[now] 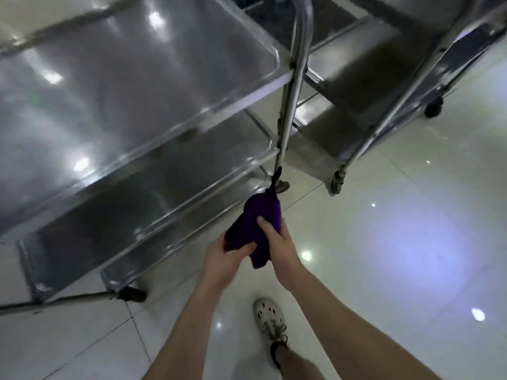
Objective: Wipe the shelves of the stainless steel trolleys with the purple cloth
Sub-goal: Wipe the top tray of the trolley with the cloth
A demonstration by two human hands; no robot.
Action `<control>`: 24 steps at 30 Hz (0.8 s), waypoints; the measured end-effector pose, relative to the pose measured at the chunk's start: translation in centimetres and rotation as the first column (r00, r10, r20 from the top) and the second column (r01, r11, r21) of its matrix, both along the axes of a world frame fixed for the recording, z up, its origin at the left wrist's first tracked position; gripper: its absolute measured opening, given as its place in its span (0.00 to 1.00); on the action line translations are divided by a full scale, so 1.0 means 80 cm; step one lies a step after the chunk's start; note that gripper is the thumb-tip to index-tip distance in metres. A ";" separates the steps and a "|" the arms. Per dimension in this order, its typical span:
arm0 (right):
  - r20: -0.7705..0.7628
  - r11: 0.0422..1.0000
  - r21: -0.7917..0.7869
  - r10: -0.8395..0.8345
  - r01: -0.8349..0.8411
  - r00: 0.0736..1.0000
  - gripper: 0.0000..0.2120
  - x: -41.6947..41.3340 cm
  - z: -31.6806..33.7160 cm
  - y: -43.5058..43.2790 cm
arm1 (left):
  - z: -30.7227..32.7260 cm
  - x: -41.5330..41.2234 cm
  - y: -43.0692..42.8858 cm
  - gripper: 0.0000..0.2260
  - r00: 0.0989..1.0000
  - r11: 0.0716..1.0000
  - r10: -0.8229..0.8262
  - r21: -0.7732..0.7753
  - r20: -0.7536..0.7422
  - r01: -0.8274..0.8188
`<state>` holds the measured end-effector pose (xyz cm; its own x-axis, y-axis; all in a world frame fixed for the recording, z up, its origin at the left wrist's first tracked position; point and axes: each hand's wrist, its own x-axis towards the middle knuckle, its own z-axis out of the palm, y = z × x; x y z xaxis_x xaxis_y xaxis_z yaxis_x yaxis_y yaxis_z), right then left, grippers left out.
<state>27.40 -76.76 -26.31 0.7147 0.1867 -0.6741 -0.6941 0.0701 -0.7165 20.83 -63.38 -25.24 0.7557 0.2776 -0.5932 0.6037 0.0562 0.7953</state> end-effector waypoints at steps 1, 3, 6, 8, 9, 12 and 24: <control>-0.015 0.999 0.021 0.027 -0.027 1.000 0.17 -0.007 0.031 -0.010 | 0.029 -0.002 -0.009 0.19 0.998 0.998 0.060 -0.003 0.025 -0.060; 0.006 0.995 0.020 0.101 -0.101 0.995 0.16 -0.017 0.080 -0.034 | 0.085 -0.003 -0.022 0.18 0.990 0.992 0.124 0.028 0.063 -0.126; 0.069 0.973 -0.102 0.217 -0.209 0.974 0.19 -0.019 0.125 -0.072 | 0.155 0.001 -0.038 0.16 0.979 0.978 0.128 0.145 0.158 -0.151; 0.123 0.942 -0.189 0.302 -0.276 0.945 0.23 -0.015 0.146 -0.097 | 0.199 0.001 -0.050 0.15 0.973 0.959 0.115 0.234 0.202 -0.162; 0.150 0.932 -0.214 0.327 -0.292 0.933 0.23 -0.012 0.157 -0.109 | 0.215 -0.001 -0.054 0.14 0.971 0.949 0.100 0.273 0.215 -0.158; 0.241 0.920 -0.233 0.368 -0.314 0.898 0.22 0.003 0.189 -0.141 | 0.261 -0.018 -0.070 0.16 0.967 0.939 -0.003 0.332 0.255 -0.085; 0.282 0.768 0.139 0.574 -0.625 0.769 0.12 0.003 0.327 -0.304 | 0.366 -0.079 -0.199 0.14 0.869 0.952 0.282 -0.010 0.407 -0.305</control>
